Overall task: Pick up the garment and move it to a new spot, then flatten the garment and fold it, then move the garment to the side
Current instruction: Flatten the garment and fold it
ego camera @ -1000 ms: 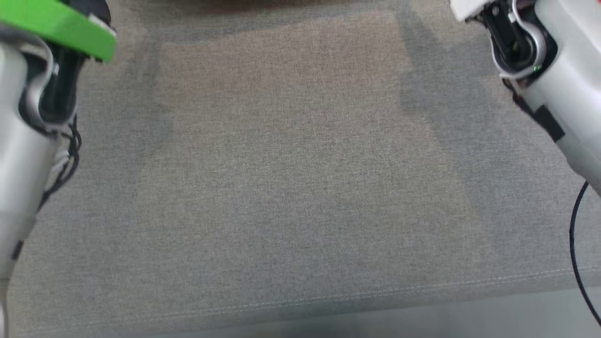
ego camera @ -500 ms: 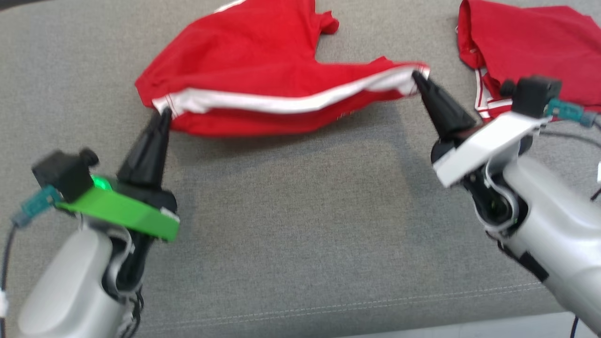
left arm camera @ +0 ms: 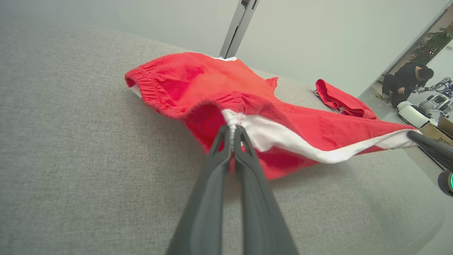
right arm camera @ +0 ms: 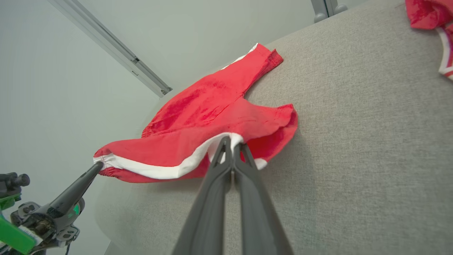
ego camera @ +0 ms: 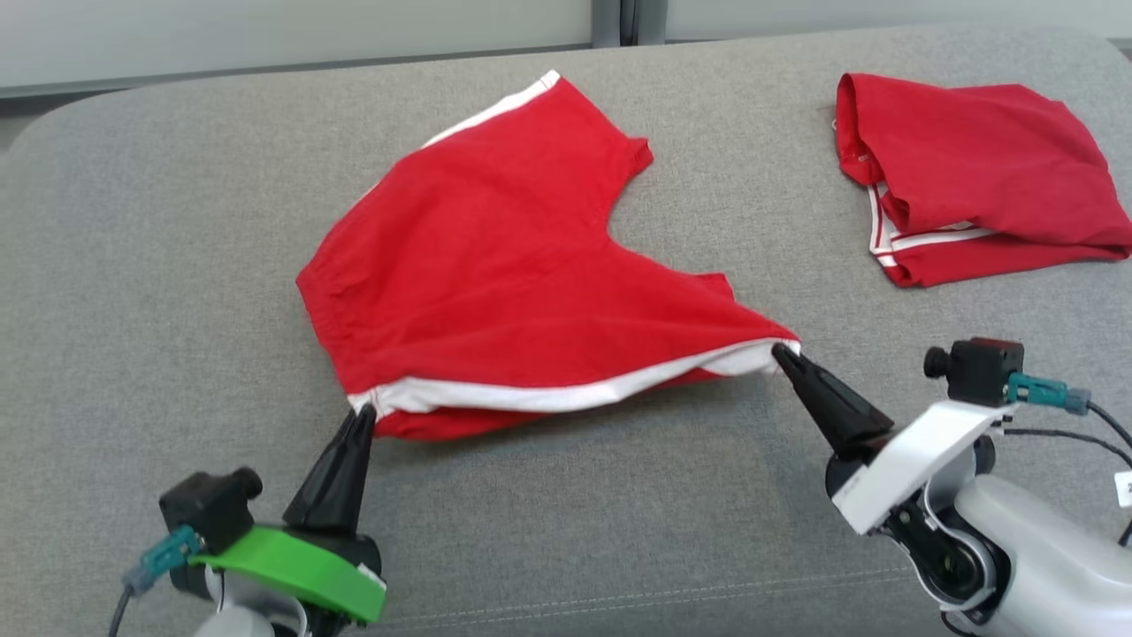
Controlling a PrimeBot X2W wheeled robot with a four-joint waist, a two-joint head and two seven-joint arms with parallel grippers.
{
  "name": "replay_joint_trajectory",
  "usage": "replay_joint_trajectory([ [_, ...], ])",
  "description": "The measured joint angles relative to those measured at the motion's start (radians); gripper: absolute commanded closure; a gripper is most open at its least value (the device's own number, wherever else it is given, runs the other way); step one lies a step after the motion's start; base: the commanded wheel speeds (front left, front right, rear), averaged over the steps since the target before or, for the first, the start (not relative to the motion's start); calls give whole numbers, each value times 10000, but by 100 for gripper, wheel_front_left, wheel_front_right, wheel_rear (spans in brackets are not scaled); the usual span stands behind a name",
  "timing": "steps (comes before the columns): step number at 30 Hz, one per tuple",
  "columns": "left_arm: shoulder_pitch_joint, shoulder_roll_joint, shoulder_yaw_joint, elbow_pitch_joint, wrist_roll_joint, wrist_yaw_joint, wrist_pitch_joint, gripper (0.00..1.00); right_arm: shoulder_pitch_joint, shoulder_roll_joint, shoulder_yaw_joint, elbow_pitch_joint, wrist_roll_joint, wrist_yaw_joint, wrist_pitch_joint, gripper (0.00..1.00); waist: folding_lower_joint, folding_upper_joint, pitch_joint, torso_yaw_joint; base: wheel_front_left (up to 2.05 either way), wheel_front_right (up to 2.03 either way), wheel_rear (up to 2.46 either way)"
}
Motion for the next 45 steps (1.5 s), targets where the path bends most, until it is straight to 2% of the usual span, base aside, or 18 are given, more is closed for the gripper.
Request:
replay_joint_trajectory([
  [12, 1978, -489, 734, 403, 476, 0, 2, 100, 1639, -982, 529, -495, 913, 0, 63, 100, 0, 0, -787, 132, 0, 0, 0],
  [20, 2319, -667, 809, 485, 679, 0, 2, 100, 1790, -1074, 754, -314, 851, 0, 230, 100, 0, 0, -696, 301, 0, 0, 0],
  [27, 1995, -880, 905, 75, 1126, 0, 0, 100, 1365, -1020, 163, -454, 493, 0, 86, 100, 0, 0, -455, 442, 0, 0, 0],
  [34, 662, -876, 1147, -662, 1628, 0, 0, 100, -50, -1003, -506, -347, 15, 0, 15, 100, 1, 0, -80, 611, 0, 0, 0],
  [41, -934, -811, 1022, -357, 1396, 0, 0, 100, -2568, -336, -320, 1118, -454, 0, 449, 100, 1, 0, 406, 752, 0, 0, 0],
  [42, -934, -811, 1022, -357, 1396, 0, 0, 100, -2568, -336, -320, 1118, -454, 0, 449, 100, 1, 0, 406, 752, 0, 0, 0],
  [45, -1636, -786, 947, 94, 1312, 0, 0, 100, -3696, 52, -221, 2038, -491, 0, 639, 100, 1, 0, 678, 834, 0, 0, 0],
])
